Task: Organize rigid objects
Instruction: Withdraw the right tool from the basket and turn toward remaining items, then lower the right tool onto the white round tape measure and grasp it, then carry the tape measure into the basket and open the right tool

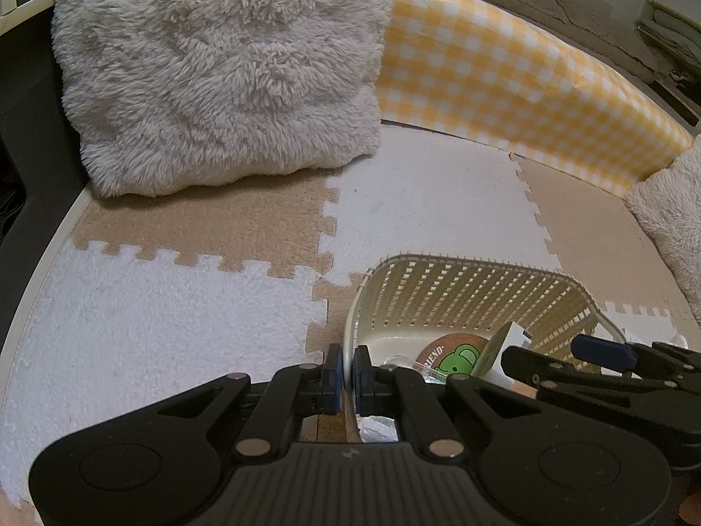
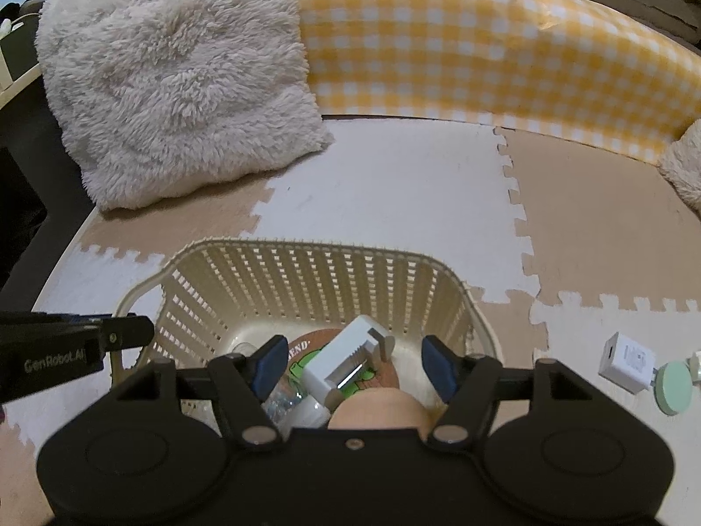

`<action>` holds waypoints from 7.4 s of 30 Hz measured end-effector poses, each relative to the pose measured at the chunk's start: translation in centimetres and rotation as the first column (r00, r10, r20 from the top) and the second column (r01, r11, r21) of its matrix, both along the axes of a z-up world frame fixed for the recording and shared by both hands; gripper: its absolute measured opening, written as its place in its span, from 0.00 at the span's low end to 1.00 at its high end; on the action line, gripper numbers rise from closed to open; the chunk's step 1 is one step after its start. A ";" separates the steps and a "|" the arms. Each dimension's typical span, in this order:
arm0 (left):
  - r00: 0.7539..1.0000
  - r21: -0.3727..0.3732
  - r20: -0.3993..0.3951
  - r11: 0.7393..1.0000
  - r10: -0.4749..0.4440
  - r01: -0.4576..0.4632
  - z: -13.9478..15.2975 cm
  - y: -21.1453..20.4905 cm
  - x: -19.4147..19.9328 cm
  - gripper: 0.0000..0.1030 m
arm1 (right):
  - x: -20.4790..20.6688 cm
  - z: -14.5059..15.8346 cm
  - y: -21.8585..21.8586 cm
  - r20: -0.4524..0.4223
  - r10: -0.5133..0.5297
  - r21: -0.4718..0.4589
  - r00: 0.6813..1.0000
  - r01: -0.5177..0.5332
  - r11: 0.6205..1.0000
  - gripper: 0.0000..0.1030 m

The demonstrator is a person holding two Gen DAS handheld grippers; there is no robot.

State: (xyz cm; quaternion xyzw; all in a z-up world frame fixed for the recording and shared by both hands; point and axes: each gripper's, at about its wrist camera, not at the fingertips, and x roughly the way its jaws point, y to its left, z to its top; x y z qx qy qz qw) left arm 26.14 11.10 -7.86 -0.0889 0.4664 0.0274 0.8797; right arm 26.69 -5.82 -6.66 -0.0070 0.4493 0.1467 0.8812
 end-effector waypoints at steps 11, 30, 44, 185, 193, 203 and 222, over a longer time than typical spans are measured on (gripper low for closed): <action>1.000 0.001 0.000 1.000 0.000 0.000 0.0 0.0 0.0 0.04 | -1.9 2.7 -1.5 0.041 0.038 0.035 0.998 -0.039 0.999 0.72; 1.000 0.001 -0.001 1.000 -0.001 0.001 0.0 0.1 0.0 0.04 | -1.9 8.8 -10.0 0.176 -0.037 0.040 0.984 0.030 0.999 1.00; 1.000 0.009 -0.001 1.000 -0.003 0.003 0.0 0.1 -0.1 0.04 | -0.6 3.9 -22.9 0.131 -0.295 -0.064 0.946 0.305 0.950 1.00; 1.000 0.046 -0.007 0.999 -0.018 0.019 0.1 -0.5 -0.1 0.05 | -3.2 3.2 -5.1 0.125 0.237 0.014 0.963 -0.241 0.970 0.55; 1.000 0.044 -0.007 0.999 -0.018 0.018 0.1 -0.5 -0.1 0.05 | -3.0 2.1 -3.3 0.067 0.286 -0.001 0.956 -0.287 0.958 0.55; 1.000 0.045 -0.007 0.999 -0.018 0.019 0.1 -0.5 -0.1 0.05 | -2.1 0.7 -0.9 -0.012 0.348 -0.135 0.937 -0.346 0.928 0.55; 1.000 0.044 -0.006 0.999 -0.020 0.020 0.0 -0.7 0.0 0.05 | -1.1 -0.6 0.3 -0.103 0.366 -0.166 0.925 -0.378 0.911 0.53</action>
